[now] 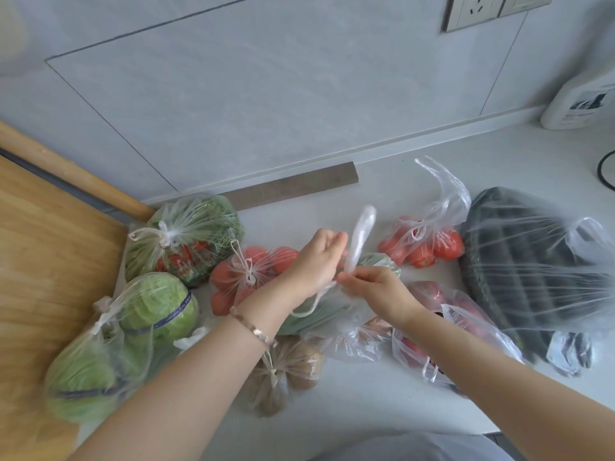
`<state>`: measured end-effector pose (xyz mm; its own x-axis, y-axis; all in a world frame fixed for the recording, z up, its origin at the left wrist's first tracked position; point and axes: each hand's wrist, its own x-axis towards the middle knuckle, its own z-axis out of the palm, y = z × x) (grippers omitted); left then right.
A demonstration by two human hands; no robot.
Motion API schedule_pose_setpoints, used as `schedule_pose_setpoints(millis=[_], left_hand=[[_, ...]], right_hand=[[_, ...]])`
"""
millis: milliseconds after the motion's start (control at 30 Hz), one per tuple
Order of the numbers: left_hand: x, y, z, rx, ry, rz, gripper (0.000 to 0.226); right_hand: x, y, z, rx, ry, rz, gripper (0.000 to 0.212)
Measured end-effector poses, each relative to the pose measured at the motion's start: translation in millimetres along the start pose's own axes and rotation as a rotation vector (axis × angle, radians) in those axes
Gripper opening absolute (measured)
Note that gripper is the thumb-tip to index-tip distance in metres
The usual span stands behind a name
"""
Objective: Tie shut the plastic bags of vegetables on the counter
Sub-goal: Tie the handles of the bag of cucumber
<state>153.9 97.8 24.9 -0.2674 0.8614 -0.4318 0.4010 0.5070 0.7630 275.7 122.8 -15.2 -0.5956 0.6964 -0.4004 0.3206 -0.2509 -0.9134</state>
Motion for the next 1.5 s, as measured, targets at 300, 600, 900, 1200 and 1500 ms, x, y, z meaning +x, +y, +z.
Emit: schedule_pose_setpoints(millis=[300, 600, 900, 1200, 1500], left_hand=[[-13, -44, 7, 0.178, 0.076, 0.272, 0.030], [-13, -35, 12, 0.074, 0.040, 0.140, 0.033], [-10, -28, 25, 0.000, 0.118, 0.061, 0.023], [-14, -33, 21, -0.024, 0.082, 0.054, 0.025], [-21, -39, 29, 0.436, 0.256, 0.434, 0.031]], right_hand=[[4, 5, -5, 0.172, 0.167, -0.003, 0.018], [5, 3, -5, 0.069, 0.276, -0.090, 0.023], [5, 6, -9, 0.038, 0.351, -0.133, 0.023], [3, 23, -16, -0.665, 0.164, -0.551, 0.021], [-3, 11, -22, -0.391, 0.125, -0.275, 0.011]])
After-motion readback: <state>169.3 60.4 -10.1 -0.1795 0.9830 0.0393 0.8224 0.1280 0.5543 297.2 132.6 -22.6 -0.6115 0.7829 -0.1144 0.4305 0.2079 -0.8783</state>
